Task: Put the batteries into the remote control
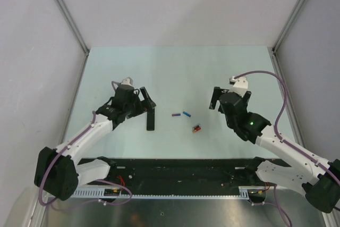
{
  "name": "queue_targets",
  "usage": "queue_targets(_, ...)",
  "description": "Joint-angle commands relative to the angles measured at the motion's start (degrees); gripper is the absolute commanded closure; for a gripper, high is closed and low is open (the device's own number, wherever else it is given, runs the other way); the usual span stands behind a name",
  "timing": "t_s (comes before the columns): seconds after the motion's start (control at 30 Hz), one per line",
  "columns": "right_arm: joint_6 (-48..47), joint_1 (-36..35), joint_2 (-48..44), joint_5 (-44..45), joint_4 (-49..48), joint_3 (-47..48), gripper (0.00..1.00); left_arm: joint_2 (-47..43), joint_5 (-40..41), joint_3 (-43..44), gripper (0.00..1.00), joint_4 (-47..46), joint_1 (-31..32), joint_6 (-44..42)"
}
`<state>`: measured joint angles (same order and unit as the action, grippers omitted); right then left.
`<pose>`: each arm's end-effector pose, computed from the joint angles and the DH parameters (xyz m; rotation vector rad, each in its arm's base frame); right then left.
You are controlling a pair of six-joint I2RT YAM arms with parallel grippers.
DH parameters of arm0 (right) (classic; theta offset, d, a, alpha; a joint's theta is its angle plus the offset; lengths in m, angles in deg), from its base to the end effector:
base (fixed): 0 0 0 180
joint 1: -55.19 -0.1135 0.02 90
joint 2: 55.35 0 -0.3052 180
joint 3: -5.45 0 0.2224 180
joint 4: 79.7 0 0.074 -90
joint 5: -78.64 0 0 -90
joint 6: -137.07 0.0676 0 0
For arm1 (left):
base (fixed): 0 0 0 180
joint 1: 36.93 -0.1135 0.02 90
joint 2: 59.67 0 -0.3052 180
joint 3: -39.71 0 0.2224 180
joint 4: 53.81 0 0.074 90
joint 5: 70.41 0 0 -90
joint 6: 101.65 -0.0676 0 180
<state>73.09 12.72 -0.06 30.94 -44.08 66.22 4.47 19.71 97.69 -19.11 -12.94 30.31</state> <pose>0.1597 0.0845 0.3234 0.1474 1.9457 0.0080 0.1966 -0.0873 0.2716 -0.3691 2.3274 -0.5843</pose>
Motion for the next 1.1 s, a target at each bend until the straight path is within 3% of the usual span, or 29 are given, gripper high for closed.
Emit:
queue_targets(0.0, -1.2, -0.3, 0.2, -7.7, 0.3, 0.8, 0.0, 3.1, 3.3, 0.7, 0.0, 2.0, 0.4, -4.2)
queue_targets(0.17, -3.1, -1.1, 0.9, -10.3, 0.2, 0.8, 0.0, 12.4, 8.1, 7.3, 0.0, 4.8, 5.5, -10.9)
queue_targets(0.43, -1.1, -1.6, -1.1, -12.1, 3.6, 0.8, 0.0, 24.1, 12.6, 12.6, 0.0, 6.1, 6.2, -13.3)
queue_targets(0.67, -1.2, -2.1, -1.8, -12.2, 3.7, 0.5, 0.0, 31.2, 14.0, 16.6, 0.18, 7.8, 6.2, -13.5)
queue_targets(1.07, -0.8, -2.3, -3.0, -12.6, 4.8, 0.5, 0.0, 35.6, 13.1, 18.1, 0.27, 8.1, 5.5, -12.2)
